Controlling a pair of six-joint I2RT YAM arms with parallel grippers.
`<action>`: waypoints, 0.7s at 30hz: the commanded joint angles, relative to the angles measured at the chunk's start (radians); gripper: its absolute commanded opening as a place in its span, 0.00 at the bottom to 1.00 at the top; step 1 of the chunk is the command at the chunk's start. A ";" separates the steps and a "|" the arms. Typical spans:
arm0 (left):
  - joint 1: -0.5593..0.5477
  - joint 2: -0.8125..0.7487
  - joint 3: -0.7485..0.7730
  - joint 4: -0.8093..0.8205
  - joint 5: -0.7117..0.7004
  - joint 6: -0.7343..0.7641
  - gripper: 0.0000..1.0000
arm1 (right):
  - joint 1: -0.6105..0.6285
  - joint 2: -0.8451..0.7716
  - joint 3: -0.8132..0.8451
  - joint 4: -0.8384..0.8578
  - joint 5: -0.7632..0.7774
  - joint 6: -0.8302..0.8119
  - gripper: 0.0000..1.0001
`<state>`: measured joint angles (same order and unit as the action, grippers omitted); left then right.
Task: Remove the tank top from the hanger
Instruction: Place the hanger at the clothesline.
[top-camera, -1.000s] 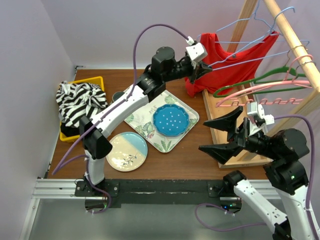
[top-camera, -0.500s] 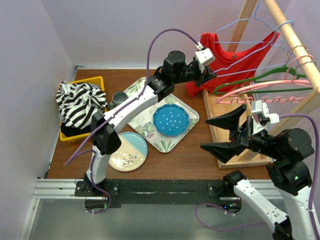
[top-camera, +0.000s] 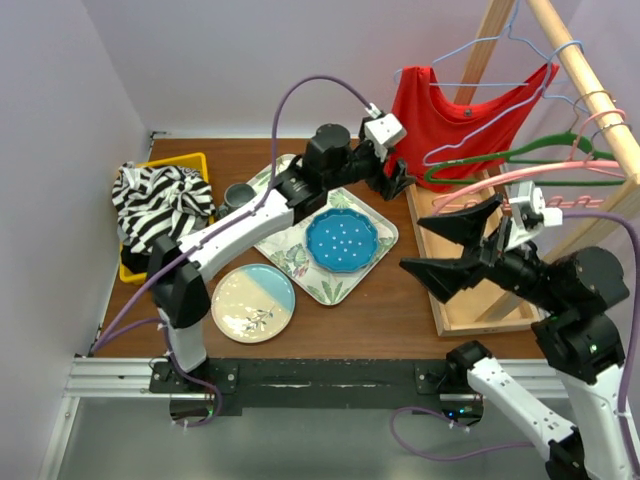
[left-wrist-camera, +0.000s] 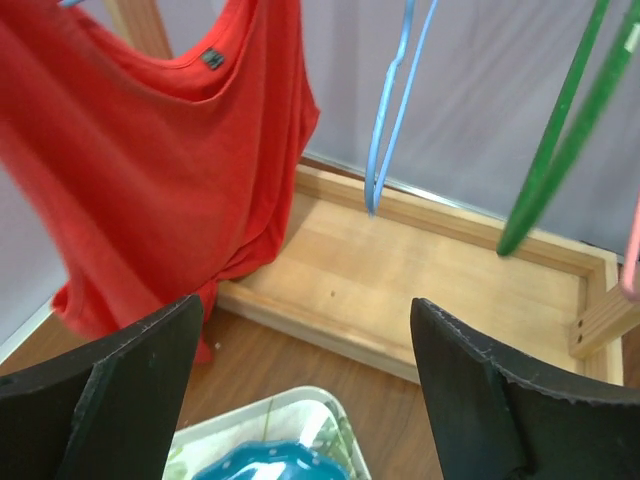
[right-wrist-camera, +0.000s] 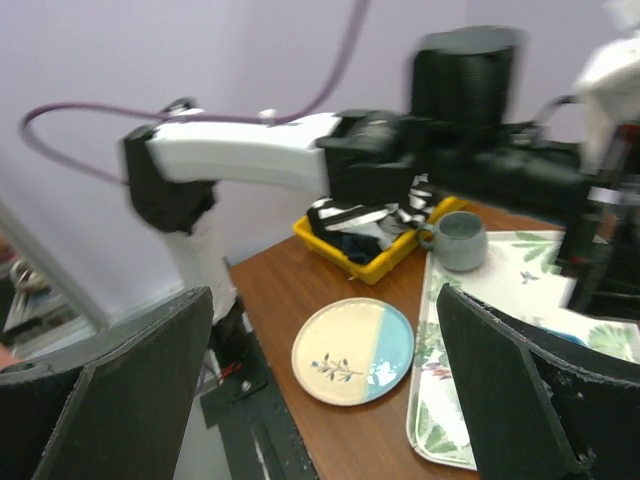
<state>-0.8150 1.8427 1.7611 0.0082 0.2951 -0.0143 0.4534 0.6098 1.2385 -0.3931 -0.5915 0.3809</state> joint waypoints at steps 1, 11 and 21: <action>-0.003 -0.177 -0.158 0.141 -0.161 0.010 0.91 | 0.001 0.090 0.100 0.022 0.180 0.051 0.99; 0.011 -0.574 -0.627 0.162 -0.278 -0.006 0.94 | 0.001 0.375 0.394 0.036 0.535 0.093 0.99; 0.010 -0.904 -0.793 -0.105 -0.267 -0.036 1.00 | 0.001 0.772 0.670 -0.030 0.885 0.006 0.93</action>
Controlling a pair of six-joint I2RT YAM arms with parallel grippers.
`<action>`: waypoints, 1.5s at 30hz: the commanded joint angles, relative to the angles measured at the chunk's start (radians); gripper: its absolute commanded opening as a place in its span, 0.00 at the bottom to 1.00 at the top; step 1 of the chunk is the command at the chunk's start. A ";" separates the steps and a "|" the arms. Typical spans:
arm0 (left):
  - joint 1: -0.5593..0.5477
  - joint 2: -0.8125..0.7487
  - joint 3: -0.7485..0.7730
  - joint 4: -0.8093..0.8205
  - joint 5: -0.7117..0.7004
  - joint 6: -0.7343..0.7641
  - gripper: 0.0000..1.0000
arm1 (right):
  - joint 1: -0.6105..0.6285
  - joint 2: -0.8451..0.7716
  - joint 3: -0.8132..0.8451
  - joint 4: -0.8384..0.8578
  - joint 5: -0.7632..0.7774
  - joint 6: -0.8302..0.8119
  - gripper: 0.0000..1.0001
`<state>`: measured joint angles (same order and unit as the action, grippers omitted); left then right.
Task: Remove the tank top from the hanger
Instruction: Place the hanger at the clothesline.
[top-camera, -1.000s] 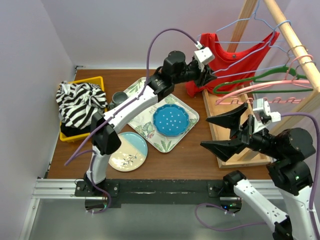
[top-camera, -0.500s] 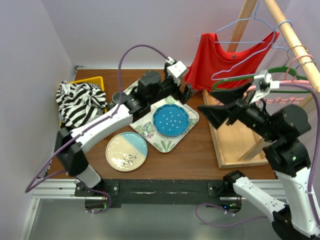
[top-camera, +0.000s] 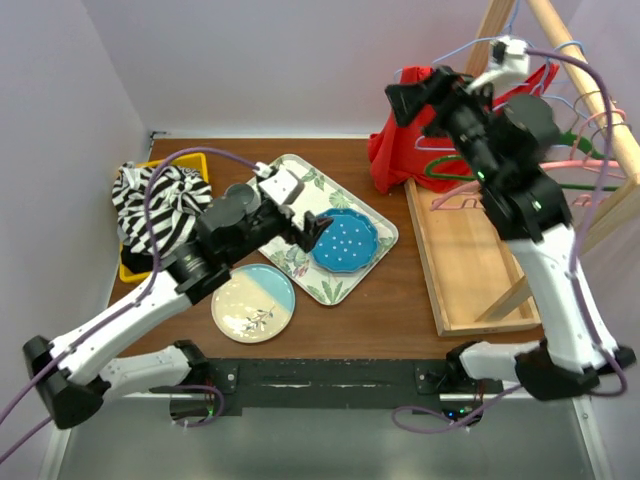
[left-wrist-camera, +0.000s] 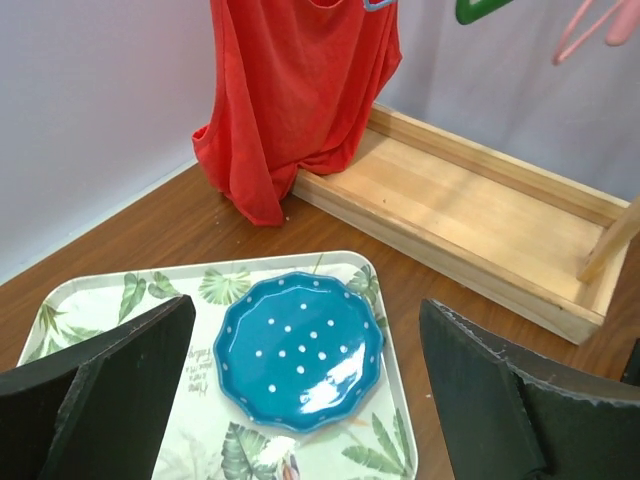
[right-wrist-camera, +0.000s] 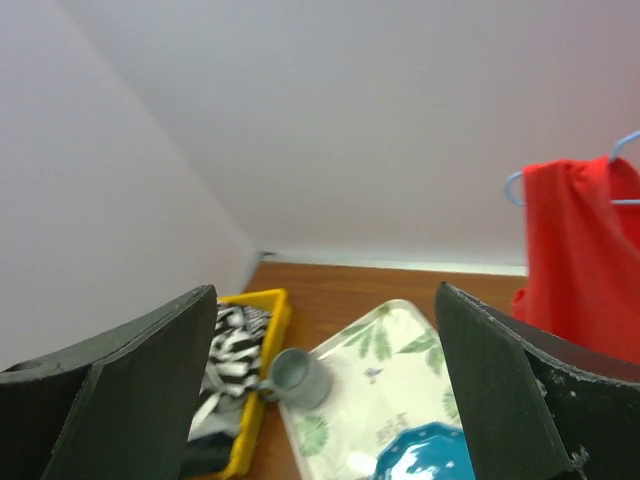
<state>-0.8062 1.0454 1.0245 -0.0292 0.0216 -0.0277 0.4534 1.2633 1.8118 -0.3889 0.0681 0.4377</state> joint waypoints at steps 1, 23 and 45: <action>0.001 -0.154 -0.075 -0.069 -0.003 -0.021 1.00 | 0.002 0.174 0.139 -0.039 0.258 -0.079 0.92; -0.001 -0.343 -0.265 -0.089 -0.055 -0.035 1.00 | 0.001 0.567 0.437 0.137 0.869 -0.246 0.84; -0.002 -0.282 -0.262 -0.110 0.006 -0.044 1.00 | -0.093 0.739 0.532 0.160 0.909 -0.191 0.80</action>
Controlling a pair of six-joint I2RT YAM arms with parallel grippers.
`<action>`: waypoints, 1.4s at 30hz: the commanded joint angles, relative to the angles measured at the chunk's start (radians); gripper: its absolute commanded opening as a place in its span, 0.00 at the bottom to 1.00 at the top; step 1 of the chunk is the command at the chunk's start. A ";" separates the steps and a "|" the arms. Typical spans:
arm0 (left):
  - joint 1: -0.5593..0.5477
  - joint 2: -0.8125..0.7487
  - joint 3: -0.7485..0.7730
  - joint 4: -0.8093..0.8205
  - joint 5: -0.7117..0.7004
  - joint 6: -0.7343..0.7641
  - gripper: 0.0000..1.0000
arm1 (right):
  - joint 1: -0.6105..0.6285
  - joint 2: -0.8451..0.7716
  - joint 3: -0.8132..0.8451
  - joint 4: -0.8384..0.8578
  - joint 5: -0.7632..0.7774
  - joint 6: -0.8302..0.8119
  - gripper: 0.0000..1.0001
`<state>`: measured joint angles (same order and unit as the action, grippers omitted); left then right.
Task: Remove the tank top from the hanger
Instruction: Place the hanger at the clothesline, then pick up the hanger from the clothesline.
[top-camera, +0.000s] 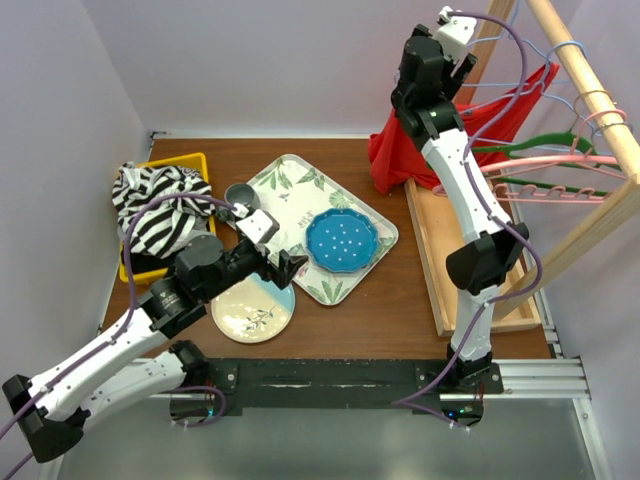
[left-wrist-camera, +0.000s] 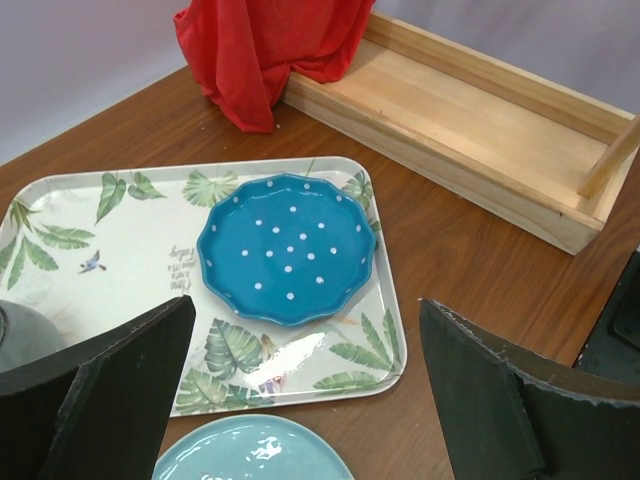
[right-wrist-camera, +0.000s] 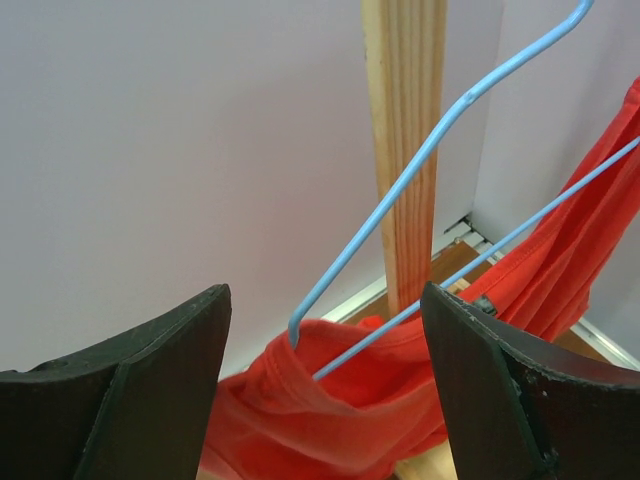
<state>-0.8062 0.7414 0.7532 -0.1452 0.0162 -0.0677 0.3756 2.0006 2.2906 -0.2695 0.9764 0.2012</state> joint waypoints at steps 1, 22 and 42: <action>-0.002 0.023 0.012 0.003 0.007 -0.004 1.00 | -0.017 0.000 0.047 0.047 0.001 0.046 0.80; -0.002 0.027 0.020 -0.013 -0.052 -0.006 1.00 | -0.043 -0.017 -0.023 0.144 -0.035 0.072 0.40; -0.004 0.033 0.026 -0.024 -0.053 -0.020 1.00 | -0.037 -0.121 -0.100 0.197 -0.021 0.044 0.00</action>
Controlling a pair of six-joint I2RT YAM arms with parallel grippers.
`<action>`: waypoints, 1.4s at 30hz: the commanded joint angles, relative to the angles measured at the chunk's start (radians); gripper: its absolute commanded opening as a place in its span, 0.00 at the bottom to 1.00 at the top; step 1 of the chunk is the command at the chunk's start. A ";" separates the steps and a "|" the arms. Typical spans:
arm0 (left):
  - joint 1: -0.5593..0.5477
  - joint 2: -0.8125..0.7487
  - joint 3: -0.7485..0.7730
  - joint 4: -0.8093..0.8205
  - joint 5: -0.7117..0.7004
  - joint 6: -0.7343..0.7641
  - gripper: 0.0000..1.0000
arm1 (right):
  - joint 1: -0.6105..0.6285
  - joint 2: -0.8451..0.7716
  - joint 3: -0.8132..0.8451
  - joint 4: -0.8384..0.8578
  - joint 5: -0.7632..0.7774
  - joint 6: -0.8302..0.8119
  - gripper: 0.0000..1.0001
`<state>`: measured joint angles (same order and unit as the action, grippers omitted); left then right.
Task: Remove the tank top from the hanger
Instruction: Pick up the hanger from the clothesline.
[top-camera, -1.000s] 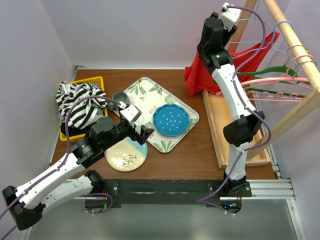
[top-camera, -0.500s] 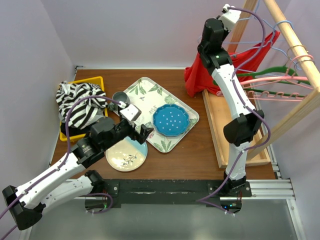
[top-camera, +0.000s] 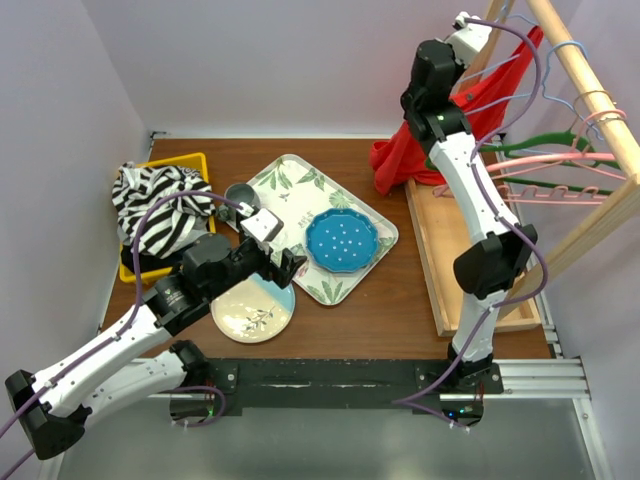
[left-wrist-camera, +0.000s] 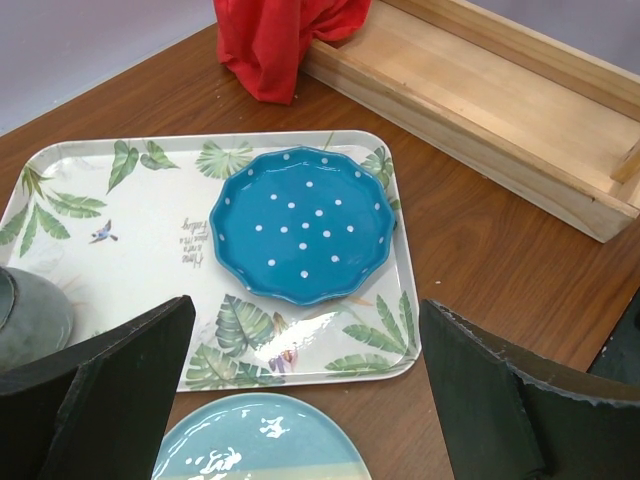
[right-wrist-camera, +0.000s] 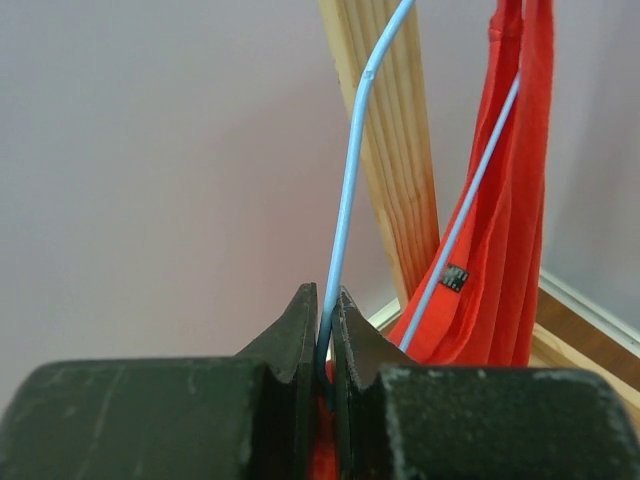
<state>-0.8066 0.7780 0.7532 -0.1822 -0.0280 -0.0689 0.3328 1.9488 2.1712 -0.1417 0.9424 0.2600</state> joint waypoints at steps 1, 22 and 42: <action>-0.003 -0.005 0.026 0.013 -0.009 -0.019 1.00 | 0.012 -0.070 0.019 0.079 0.022 -0.021 0.00; -0.003 -0.013 0.028 0.006 -0.030 -0.029 1.00 | 0.052 -0.087 0.056 0.107 0.084 -0.111 0.00; -0.002 -0.095 0.003 0.041 -0.128 -0.049 1.00 | 0.133 -0.258 -0.120 -0.039 -0.096 0.007 0.00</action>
<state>-0.8066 0.7376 0.7532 -0.2031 -0.0959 -0.0956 0.4461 1.7988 2.0766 -0.1791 0.8989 0.2195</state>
